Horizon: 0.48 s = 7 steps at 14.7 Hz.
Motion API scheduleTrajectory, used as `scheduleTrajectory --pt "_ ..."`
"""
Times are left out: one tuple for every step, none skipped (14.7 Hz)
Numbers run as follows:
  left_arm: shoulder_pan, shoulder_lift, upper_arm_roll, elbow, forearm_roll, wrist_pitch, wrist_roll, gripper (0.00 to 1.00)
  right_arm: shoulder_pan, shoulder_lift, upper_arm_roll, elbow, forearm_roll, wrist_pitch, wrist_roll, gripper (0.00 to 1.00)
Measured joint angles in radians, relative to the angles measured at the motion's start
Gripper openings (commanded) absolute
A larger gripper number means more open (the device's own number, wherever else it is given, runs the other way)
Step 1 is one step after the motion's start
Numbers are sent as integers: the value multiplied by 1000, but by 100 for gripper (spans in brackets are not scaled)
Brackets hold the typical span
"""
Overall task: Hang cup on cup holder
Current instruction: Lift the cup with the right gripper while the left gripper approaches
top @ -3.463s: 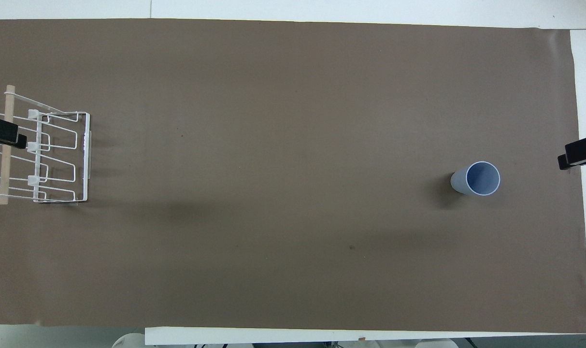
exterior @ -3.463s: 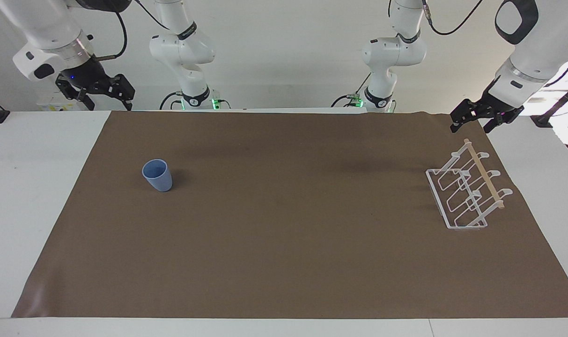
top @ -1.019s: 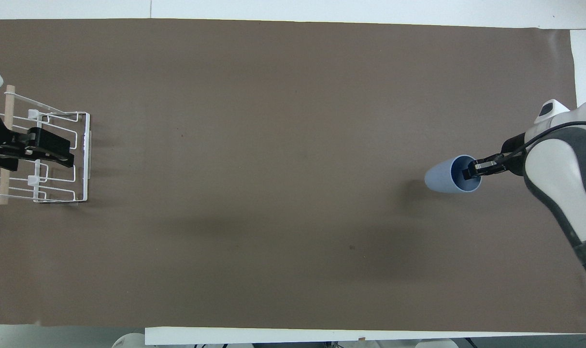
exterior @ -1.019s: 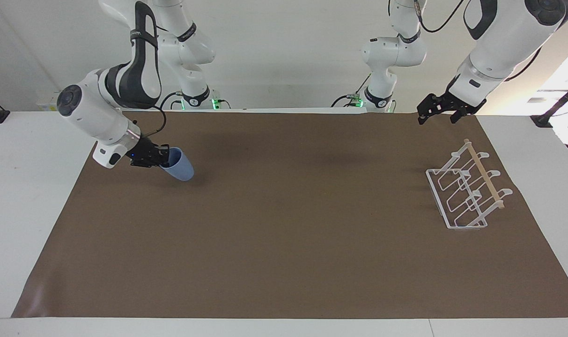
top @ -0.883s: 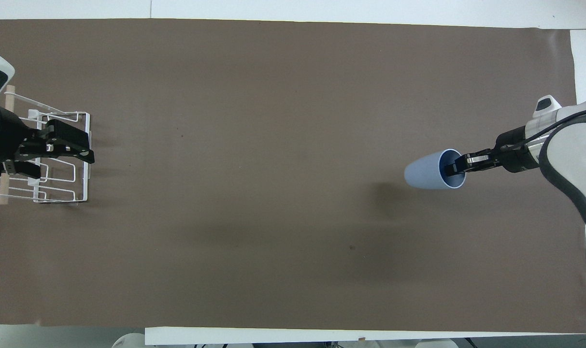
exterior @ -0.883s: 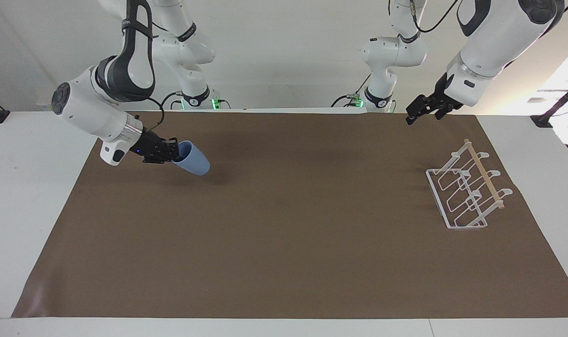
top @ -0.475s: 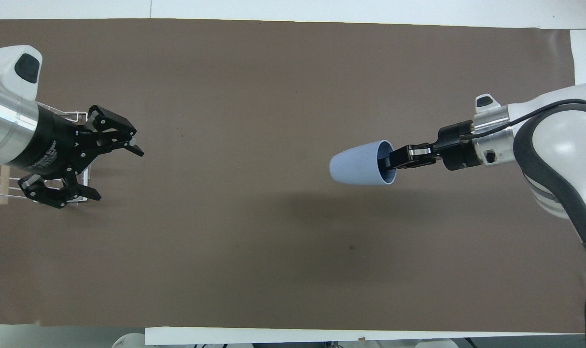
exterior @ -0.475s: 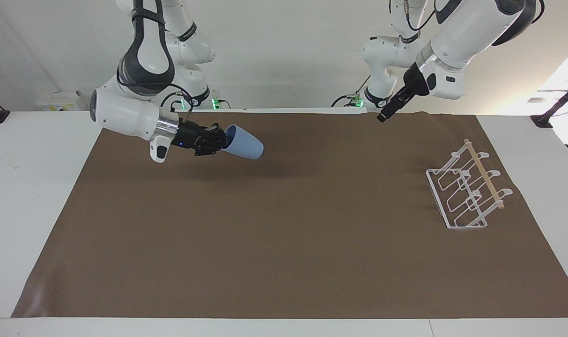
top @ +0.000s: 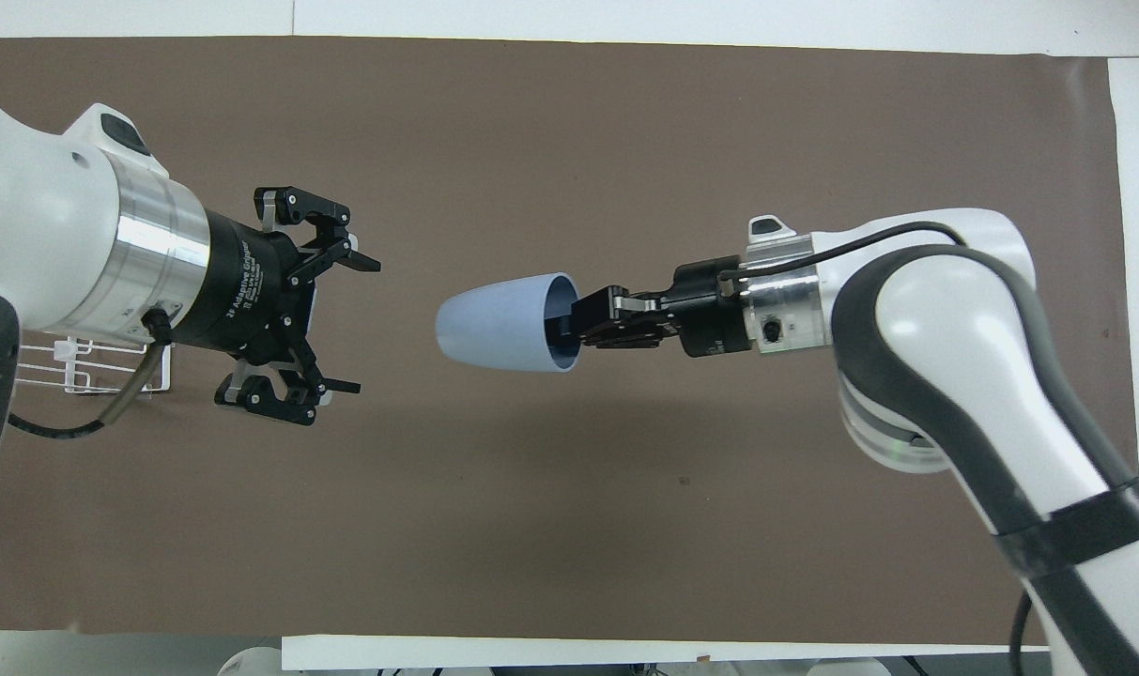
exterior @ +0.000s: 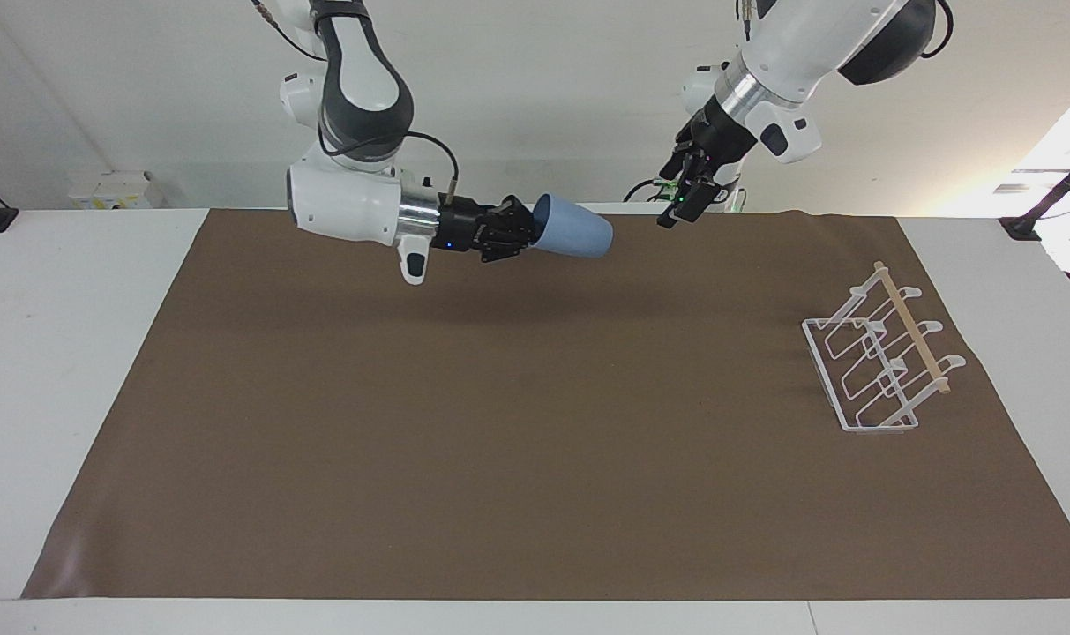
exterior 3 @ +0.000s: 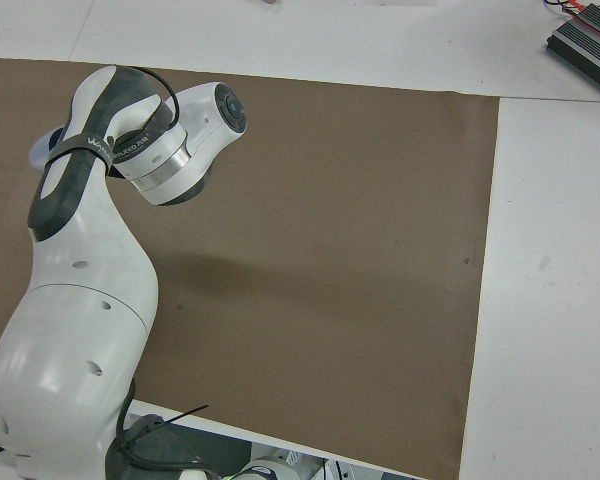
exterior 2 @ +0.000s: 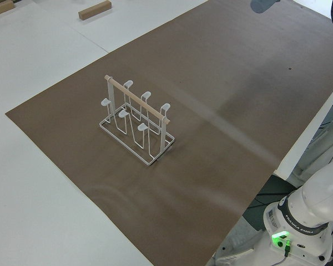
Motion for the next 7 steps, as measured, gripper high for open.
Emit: scheduleTrajectory --pt "-2 0 0 0 -10 8 -50 100 42 0 0 -4 21 53 1 0" --pt "-3 1 0 0 -12 15 -90 100 77 0 0 -9 42 98 3 0" --pt "-5 1 -3 0 -12 17 -120 100 107 0 0 -12 64 133 4 0" --pt "-6 1 -7 -2 -12 17 -137 100 127 0 0 -14 83 154 4 0" --pt "-7 1 -11 -6 -11 17 -144 100 141 0 0 -15 94 165 4 0" --pt "-9 1 -15 -14 -11 18 -146 100 149 0 0 -15 100 175 4 0" --pt "-15 -1 -19 -27 -11 20 -141 100 155 0 -1 -15 101 180 4 0"
